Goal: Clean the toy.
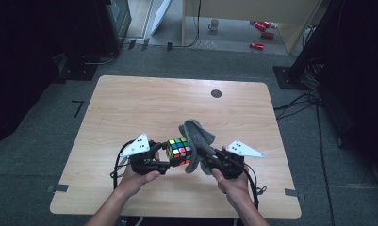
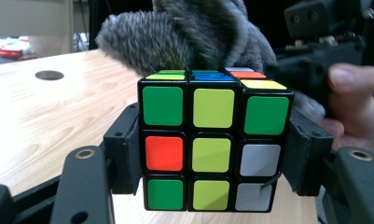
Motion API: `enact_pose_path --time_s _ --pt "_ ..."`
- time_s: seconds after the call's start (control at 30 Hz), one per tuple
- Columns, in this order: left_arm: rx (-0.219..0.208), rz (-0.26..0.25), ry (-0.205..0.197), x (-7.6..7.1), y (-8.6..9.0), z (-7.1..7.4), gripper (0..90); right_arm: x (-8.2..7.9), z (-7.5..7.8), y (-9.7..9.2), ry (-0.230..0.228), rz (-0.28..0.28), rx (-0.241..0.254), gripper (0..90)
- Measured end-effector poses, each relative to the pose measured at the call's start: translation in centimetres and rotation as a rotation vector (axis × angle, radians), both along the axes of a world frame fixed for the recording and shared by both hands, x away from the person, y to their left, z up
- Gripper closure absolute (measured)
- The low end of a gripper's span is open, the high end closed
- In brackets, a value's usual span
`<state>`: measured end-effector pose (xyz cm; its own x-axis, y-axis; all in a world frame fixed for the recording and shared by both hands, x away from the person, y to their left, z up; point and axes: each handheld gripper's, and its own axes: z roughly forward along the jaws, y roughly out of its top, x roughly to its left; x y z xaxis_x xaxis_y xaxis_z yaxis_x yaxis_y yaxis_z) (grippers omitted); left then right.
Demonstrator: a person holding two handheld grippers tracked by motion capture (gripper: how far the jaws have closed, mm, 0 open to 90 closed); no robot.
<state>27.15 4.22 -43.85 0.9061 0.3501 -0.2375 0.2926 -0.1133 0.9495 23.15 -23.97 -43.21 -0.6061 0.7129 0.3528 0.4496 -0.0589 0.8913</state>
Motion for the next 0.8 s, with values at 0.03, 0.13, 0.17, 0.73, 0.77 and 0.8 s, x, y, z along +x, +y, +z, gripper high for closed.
enact_pose_path --time_s 0.03,0.13,0.17,0.73,0.77,0.8 --pt "-0.004 -0.003 -0.006 -0.1 0.0 0.1 35.3 0.0 0.0 0.0 0.000 0.000 0.000 73.4" --pt "-0.036 -0.013 -0.005 -0.2 0.3 0.3 35.3 0.1 -0.7 0.8 0.016 0.043 -0.030 73.5" --pt "-0.040 -0.018 0.003 -0.1 0.3 0.3 35.3 0.3 -1.2 0.8 0.044 0.064 -0.022 73.5" --pt "0.017 0.028 0.007 -0.1 -0.2 0.0 35.3 -0.6 -0.4 0.8 -0.029 0.022 -0.033 73.8" --pt "0.016 0.027 0.010 -0.1 -0.3 0.0 35.3 -0.7 -0.2 0.7 -0.039 0.017 -0.023 73.8" --pt "0.016 0.027 0.010 -0.1 -0.3 0.0 35.3 -0.7 -0.2 0.7 -0.039 0.017 -0.023 73.8"
